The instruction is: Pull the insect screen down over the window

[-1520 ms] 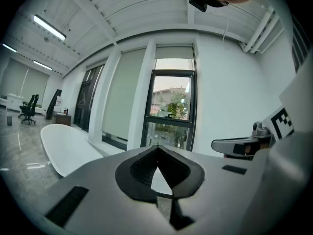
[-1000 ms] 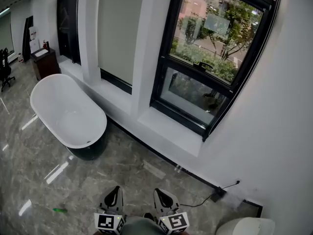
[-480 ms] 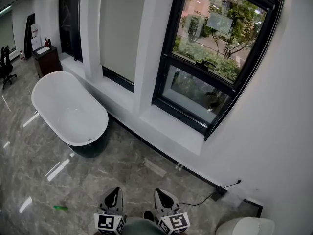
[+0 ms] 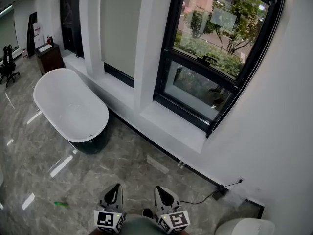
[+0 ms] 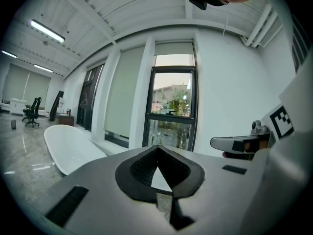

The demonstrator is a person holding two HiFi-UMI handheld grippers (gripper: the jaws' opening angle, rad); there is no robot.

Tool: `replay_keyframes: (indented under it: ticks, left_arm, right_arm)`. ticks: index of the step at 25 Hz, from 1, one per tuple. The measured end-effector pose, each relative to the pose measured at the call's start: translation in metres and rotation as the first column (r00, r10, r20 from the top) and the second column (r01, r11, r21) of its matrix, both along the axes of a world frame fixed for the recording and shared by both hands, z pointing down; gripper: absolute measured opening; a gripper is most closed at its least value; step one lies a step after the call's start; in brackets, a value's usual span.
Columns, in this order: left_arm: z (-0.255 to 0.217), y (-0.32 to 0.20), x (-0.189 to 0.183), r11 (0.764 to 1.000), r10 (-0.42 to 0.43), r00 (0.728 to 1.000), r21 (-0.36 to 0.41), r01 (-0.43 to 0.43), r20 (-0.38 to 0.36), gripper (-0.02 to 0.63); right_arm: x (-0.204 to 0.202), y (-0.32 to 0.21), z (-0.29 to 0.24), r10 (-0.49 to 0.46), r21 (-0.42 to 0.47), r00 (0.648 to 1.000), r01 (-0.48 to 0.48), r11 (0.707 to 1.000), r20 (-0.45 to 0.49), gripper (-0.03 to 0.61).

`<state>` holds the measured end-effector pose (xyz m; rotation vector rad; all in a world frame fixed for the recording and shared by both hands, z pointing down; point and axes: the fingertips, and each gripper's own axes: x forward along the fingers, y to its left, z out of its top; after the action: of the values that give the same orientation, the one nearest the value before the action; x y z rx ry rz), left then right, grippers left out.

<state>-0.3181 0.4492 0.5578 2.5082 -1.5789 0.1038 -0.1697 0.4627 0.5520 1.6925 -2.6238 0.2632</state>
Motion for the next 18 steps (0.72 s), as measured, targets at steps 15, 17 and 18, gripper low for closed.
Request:
replay_keyframes:
  ticks: [15,17,18]
  left_arm:
    - [-0.002,-0.004,0.093,1.000,-0.013,0.998,-0.008,0.013,0.056,0.012]
    - [0.000,-0.006,0.099,1.000,-0.012,0.998,-0.011,0.012,0.061,0.012]
    - [0.001,-0.007,0.102,1.000,-0.012,0.998,-0.016,0.013,0.061,0.012]
  right_arm:
    - [0.092,-0.013,0.007,-0.039,0.004,0.999,0.039,0.999,0.027,-0.003]
    - [0.102,-0.016,0.009,-0.026,-0.005,0.999,0.026,1.000,0.035,-0.003]
    - [0.107,-0.017,0.009,-0.021,-0.009,0.999,0.021,1.000,0.040,-0.003]
